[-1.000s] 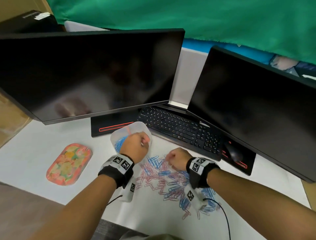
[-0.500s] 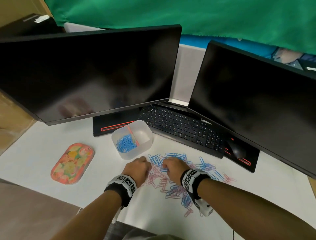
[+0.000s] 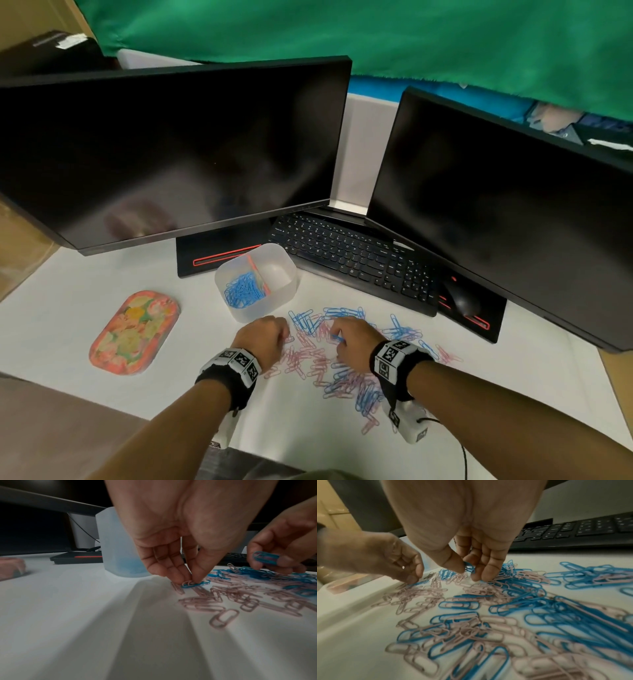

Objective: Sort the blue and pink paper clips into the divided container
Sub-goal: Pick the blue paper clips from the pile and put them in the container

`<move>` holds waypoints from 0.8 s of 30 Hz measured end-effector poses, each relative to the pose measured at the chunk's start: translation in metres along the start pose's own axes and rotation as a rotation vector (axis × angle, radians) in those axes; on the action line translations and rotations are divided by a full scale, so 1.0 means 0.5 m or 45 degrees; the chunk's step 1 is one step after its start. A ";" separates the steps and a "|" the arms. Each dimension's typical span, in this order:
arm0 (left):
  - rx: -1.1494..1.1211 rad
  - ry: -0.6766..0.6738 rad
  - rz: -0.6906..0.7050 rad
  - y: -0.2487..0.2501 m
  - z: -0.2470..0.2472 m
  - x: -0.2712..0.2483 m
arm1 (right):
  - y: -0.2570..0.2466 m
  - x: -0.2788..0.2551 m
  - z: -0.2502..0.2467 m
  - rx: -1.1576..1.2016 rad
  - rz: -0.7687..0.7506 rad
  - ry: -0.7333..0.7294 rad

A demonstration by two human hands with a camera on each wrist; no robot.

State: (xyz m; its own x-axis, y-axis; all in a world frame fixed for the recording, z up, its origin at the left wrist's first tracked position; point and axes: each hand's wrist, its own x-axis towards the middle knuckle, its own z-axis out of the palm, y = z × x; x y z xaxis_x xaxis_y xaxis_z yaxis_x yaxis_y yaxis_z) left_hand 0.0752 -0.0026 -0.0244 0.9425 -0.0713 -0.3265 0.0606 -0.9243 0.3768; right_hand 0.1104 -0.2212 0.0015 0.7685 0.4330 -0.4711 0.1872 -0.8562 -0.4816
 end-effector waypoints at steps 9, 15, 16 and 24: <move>-0.032 -0.066 -0.085 0.007 0.001 -0.003 | 0.000 -0.007 -0.003 0.287 0.137 0.130; -0.225 -0.117 -0.125 0.001 0.001 -0.009 | 0.006 -0.011 0.001 0.346 0.209 0.141; -0.285 -0.102 -0.142 -0.003 0.002 -0.010 | 0.007 -0.013 0.001 0.351 0.214 0.140; -0.696 -0.026 -0.221 -0.017 -0.013 -0.031 | 0.013 -0.020 -0.003 0.439 0.255 0.096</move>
State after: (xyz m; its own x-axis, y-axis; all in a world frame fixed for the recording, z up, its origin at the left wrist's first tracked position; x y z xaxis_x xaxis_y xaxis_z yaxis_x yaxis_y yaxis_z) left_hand 0.0623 0.0087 -0.0168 0.8974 0.0524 -0.4382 0.3804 -0.5952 0.7079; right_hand 0.1048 -0.2316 0.0039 0.8139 0.2342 -0.5317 -0.1771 -0.7715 -0.6111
